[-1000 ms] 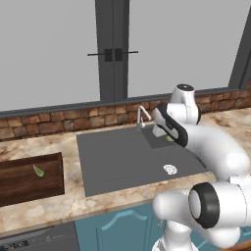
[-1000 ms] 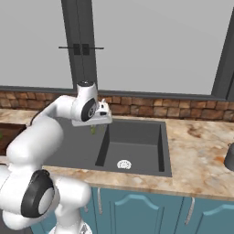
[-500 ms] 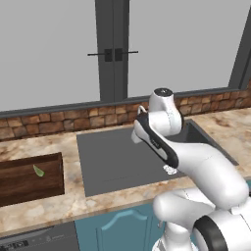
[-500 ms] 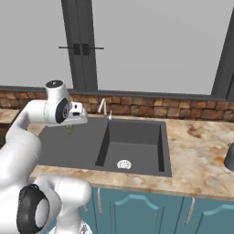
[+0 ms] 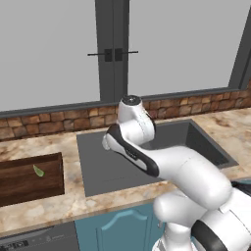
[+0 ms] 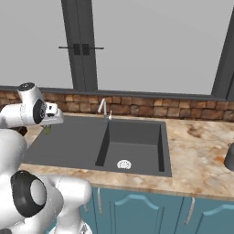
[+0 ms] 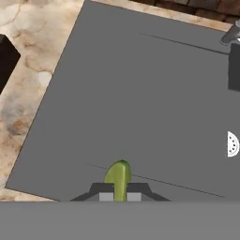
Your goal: Pick up all produce items and place them in the sink. Turn on the sink faucet to wash them. Then turn the sink off and put them in the tray.
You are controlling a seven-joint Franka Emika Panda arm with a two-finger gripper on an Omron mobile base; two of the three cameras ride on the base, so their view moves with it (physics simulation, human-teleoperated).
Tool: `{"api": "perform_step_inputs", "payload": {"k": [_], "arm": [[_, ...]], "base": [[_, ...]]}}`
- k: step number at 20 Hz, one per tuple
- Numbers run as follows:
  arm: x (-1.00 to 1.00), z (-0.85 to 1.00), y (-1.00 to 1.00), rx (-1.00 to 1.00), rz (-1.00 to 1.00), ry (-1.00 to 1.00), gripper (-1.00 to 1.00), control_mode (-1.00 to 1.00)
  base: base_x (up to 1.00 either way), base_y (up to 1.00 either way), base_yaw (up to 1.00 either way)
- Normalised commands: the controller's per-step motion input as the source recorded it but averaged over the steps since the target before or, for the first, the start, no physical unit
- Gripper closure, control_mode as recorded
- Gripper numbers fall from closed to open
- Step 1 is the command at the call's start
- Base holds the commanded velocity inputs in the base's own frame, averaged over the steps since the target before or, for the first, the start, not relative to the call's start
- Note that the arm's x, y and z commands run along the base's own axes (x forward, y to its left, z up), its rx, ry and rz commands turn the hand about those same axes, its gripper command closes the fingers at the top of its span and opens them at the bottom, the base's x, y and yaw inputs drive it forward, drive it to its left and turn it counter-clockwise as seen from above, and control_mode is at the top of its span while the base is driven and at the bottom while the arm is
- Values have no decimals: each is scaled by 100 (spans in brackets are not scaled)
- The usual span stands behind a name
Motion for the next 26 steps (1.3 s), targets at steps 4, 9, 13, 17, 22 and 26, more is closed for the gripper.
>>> {"api": "perform_step_inputs", "payload": {"k": [4, 9, 13, 17, 22, 26], "arm": [[12, 0, 94, 0, 2, 3, 100, -100], [18, 0, 94, 0, 3, 6, 100, -100], [5, 0, 95, 0, 2, 5, 100, -100], [0, 0, 90, 0, 2, 3, 100, -100], [6, -17, 70, 0, 0, 0, 100, -100], [22, -40, 58, 0, 0, 0, 100, -100]], "base": [[0, 0, 0], [0, 0, 0], [0, 0, 0], [0, 0, 0], [0, 0, 0], [0, 0, 0]]}}
